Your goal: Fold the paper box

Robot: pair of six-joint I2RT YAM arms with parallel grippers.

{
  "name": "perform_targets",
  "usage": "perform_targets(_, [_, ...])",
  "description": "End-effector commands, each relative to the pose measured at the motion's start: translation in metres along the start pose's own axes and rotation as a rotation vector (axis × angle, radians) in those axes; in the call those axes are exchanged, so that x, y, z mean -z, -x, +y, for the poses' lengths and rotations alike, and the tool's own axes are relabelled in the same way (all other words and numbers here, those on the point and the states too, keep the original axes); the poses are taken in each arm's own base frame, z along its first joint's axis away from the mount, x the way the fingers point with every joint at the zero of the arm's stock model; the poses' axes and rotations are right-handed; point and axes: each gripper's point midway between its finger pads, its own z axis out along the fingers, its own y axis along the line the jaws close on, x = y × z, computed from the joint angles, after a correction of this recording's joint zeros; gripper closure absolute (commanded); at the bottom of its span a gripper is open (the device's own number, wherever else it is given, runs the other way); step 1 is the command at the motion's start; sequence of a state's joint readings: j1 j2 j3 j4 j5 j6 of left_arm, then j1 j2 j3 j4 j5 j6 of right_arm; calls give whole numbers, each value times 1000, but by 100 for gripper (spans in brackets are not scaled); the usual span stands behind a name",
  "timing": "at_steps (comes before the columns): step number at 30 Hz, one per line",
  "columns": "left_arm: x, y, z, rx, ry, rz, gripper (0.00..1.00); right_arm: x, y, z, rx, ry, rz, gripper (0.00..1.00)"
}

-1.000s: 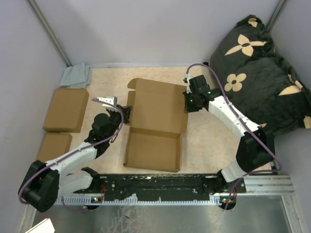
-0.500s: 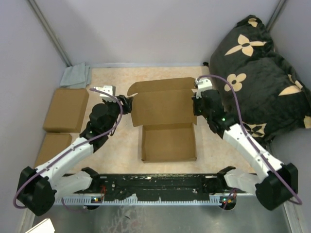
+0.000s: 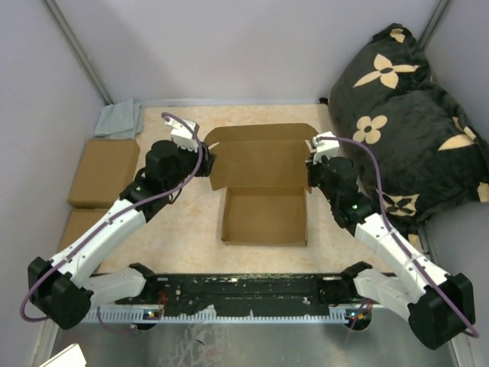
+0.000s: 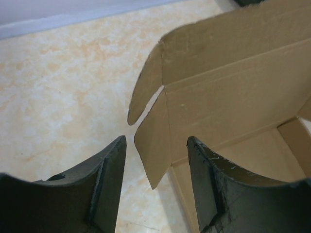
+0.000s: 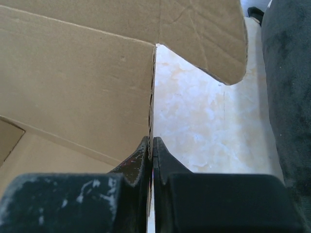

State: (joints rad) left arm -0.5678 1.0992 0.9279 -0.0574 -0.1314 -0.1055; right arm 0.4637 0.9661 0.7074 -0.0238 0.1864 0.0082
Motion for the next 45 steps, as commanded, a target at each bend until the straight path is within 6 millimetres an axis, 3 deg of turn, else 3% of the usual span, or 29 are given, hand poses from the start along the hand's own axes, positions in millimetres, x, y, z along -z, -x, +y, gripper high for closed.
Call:
perform_targets(1, [-7, -14, -5, -57, -30, 89, 40, 10, 45, 2, -23, 21, -177, 100])
perform_targets(8, [-26, -15, 9, -72, 62, 113, 37, 13, 40, 4, -10, 35, -156, 100])
perform_targets(16, [-25, -5, 7, -79, 54, 87, 42, 10, 36, 7, -8, 48, -128, 100])
perform_targets(21, [-26, -9, -8, -73, -35, 96, 65, 8, 36, 11, -16, 66, -117, 100])
perform_targets(25, [-28, -14, -18, -68, -86, 120, 96, 8, 34, 13, -21, 73, -91, 100])
perform_targets(26, [-27, -14, -19, -62, -93, 121, 100, 8, 35, 12, -26, 68, -83, 96])
perform_targets(29, [-22, -8, -22, -52, -111, 98, 100, 9, 40, 12, -57, 61, -48, 76])
perform_targets(31, [-18, -1, -22, -52, -113, 70, 100, 10, 39, 12, -66, 59, -6, 72])
perform_targets(37, [-3, 20, -21, -81, -121, -30, 100, 14, 57, 11, -69, 50, 68, 70])
perform_targets(45, [13, 29, -28, -98, -176, -124, 100, 6, 41, 9, -32, 31, 187, 70])
